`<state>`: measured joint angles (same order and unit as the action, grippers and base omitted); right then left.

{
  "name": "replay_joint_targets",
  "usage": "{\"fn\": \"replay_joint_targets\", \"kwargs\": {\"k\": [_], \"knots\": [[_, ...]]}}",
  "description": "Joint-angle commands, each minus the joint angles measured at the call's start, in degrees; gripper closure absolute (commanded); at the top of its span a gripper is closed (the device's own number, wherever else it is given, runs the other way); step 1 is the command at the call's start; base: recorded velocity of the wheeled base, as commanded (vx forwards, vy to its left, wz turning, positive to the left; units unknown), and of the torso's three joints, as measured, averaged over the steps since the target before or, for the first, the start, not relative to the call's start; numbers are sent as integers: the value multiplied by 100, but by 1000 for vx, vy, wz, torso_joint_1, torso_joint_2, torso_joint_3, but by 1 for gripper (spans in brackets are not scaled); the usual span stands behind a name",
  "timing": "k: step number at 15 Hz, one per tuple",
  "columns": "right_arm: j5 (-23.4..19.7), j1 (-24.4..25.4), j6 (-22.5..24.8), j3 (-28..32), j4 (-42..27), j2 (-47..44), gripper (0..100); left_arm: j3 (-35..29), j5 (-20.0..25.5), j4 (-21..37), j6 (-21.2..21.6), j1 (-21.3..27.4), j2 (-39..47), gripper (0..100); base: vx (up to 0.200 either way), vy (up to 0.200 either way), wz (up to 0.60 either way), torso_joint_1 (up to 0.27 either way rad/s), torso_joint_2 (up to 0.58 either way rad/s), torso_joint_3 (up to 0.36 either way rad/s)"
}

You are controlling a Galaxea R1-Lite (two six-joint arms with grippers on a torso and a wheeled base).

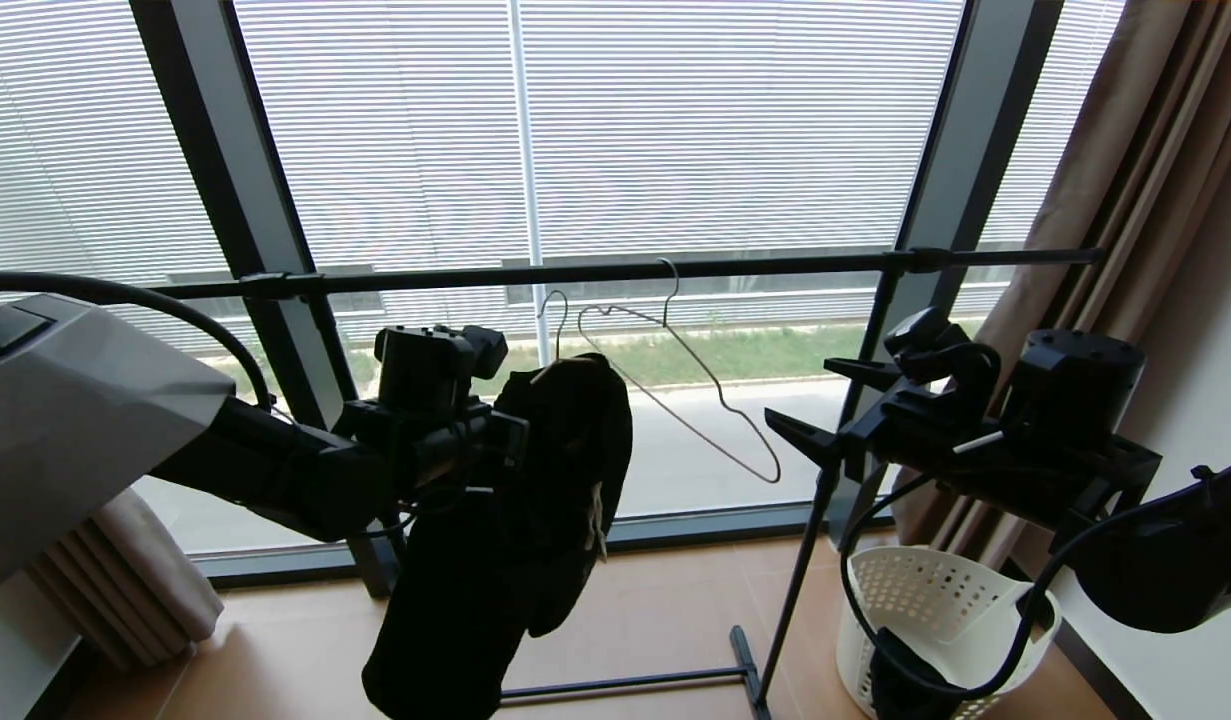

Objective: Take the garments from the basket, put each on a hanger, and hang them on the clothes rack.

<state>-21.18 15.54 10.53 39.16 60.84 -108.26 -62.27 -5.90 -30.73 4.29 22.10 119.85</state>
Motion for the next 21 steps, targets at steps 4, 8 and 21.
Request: {"fn": "replay_joint_targets", "kwargs": {"k": [4, 8, 21], "knots": [[-1, 1, 1, 13, -2, -37, 0, -576, -122, 6, 2, -48, 522, 100, 0, 0, 0, 0, 0, 0], [8, 28, 1, 13, -2, -98, 0, -813, -122, -12, -7, -101, 557, 100, 0, 0, 0, 0, 0, 0], [17, 37, 19, -13, 15, -125, 0, -1402, -113, -3, 2, 40, 434, 100, 0, 0, 0, 0, 0, 0]]}}
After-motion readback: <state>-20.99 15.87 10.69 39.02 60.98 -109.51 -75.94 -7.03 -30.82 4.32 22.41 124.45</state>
